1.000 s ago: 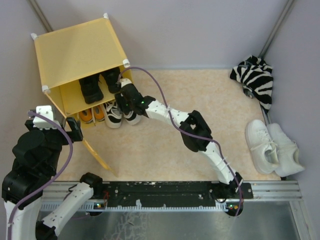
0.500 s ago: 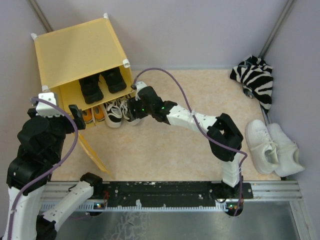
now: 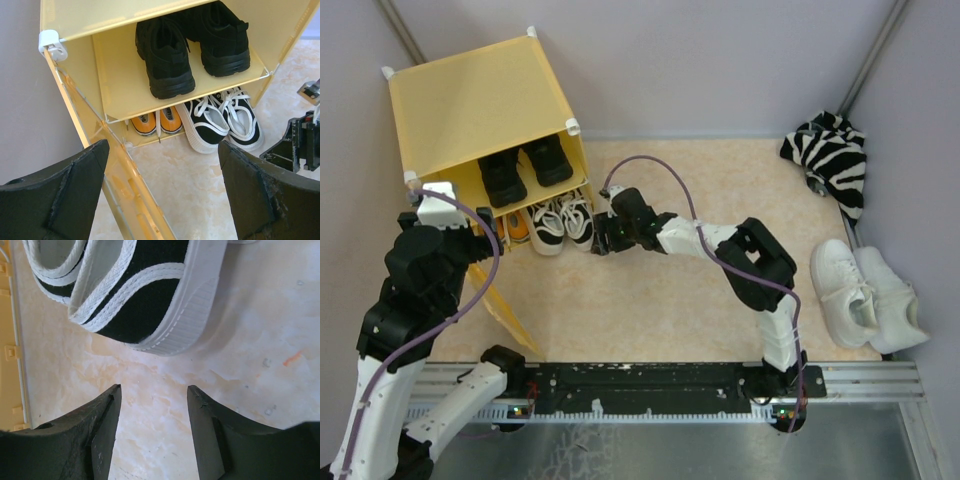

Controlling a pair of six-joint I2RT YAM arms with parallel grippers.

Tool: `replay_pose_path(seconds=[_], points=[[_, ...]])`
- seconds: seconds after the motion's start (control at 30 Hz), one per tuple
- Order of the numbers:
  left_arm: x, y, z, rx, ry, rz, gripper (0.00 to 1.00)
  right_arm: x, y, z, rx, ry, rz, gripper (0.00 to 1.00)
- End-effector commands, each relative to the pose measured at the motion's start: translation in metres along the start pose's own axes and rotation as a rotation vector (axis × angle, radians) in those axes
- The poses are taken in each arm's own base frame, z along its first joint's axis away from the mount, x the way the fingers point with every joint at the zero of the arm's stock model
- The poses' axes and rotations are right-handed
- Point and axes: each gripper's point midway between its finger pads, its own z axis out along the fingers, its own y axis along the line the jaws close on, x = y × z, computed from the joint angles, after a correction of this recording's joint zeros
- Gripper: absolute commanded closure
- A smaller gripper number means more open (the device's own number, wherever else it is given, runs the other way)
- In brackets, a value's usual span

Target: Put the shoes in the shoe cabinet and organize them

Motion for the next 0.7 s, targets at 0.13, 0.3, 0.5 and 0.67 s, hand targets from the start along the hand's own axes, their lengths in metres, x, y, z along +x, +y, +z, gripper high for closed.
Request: replay_pose_path(seconds=[0.13,0.3,0.5,0.67], points=[[0.004,0.009,-0.006,-0.026,-0.025,-0.011,0.04,-0.017,0.004,0.034,-0.029,-0.091,0.006,0.5],[0.011,0.011,-0.008,-0.03,-0.016,-0.007,0.04,-0.045,-0.003,0.038,0.018,-0.226,0.016,0.56],[0.012,0.016,-0.013,-0.039,-0.021,-0.009,0.04,-0.089,0.0,0.032,0.04,-0.389,0.025,0.57],[0.015,0.018,-0.015,-0.045,-0.019,-0.009,0.04,-0.11,-0.001,0.041,0.073,-0.421,0.021,0.58]])
